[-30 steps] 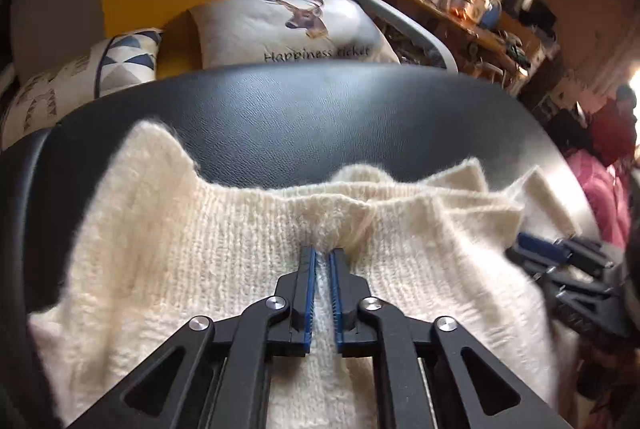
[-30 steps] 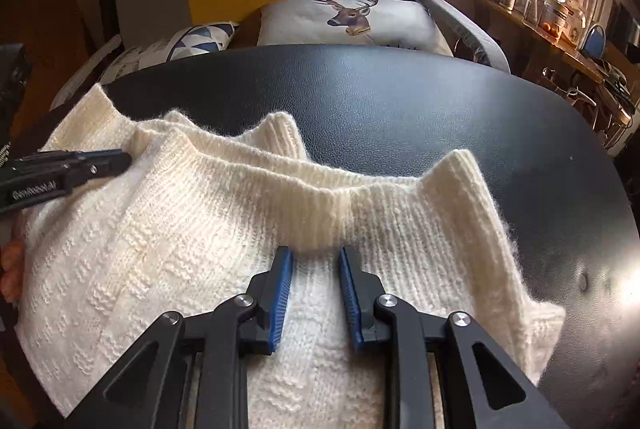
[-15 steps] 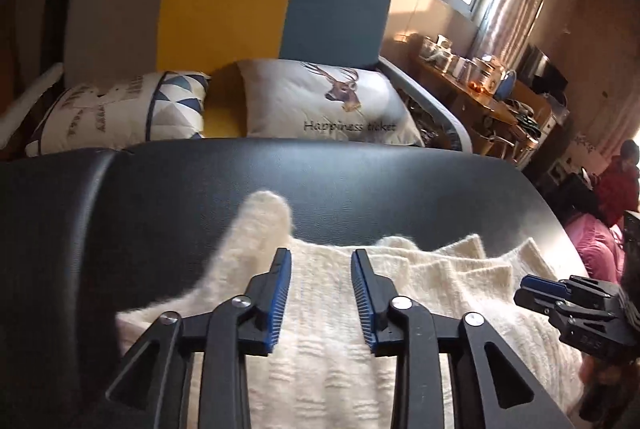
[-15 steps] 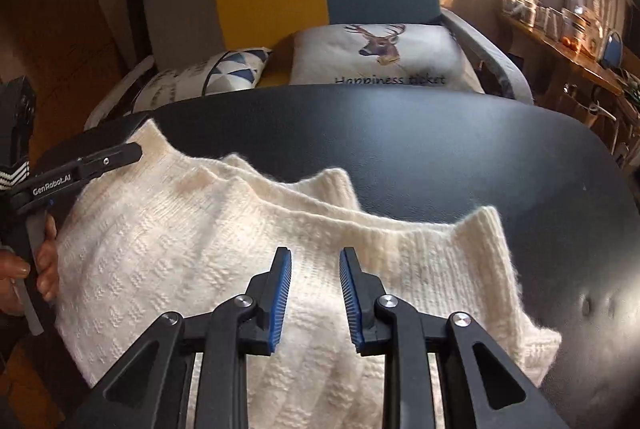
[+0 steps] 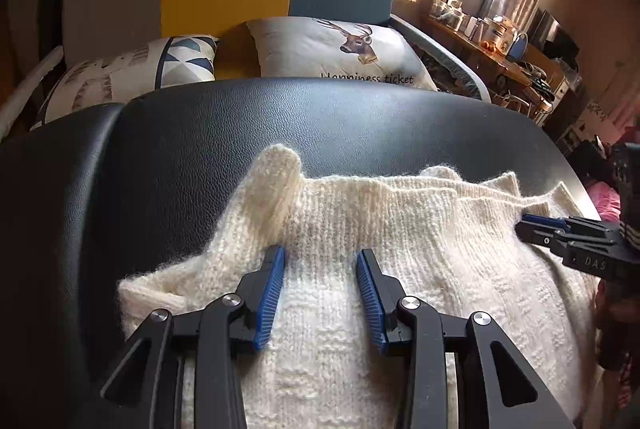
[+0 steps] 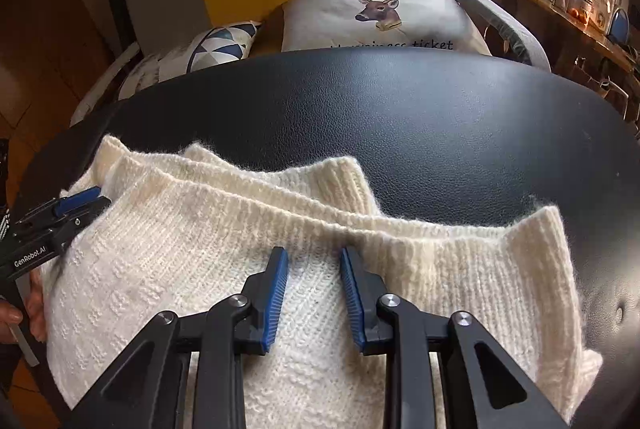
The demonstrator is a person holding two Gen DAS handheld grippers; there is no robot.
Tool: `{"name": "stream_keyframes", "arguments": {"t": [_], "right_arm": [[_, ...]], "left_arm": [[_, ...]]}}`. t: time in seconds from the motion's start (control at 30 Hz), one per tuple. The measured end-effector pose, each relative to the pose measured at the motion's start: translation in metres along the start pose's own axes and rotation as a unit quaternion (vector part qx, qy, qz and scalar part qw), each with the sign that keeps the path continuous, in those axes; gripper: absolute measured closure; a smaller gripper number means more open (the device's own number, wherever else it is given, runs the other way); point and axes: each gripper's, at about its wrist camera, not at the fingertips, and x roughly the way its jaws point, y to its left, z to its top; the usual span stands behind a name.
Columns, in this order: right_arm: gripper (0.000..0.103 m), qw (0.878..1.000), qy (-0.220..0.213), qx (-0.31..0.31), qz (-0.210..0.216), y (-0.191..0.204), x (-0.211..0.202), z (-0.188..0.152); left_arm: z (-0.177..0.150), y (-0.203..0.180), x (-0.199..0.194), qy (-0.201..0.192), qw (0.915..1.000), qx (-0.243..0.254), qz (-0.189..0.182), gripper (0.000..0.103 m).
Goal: Fold clothes
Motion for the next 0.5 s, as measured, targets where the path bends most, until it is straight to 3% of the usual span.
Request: {"name": "stream_keyframes", "arguments": {"t": [0.07,0.27,0.4,0.5], "right_arm": [[0.075,1.000,0.005,-0.007,0.019,0.003,-0.012,-0.006],[0.073,0.983,-0.009,0.024,0.184,-0.028,-0.092,-0.074],[0.069,0.973,-0.026,0.083,0.216,-0.098,-0.151,-0.134],[0.065,0.966,-0.035,0.131,0.221,-0.146,-0.172,-0.174]], "left_arm": [[-0.006,-0.002,-0.004,0.004,1.0000,0.003,-0.001,0.065],[-0.033,0.008,-0.028,0.004,1.0000,-0.002,-0.001,0.065],[-0.035,0.022,-0.053,0.008,0.9982,-0.059,-0.007,0.065],[-0.037,-0.004,-0.078,-0.014,0.9979,-0.053,-0.034,0.065]]}}
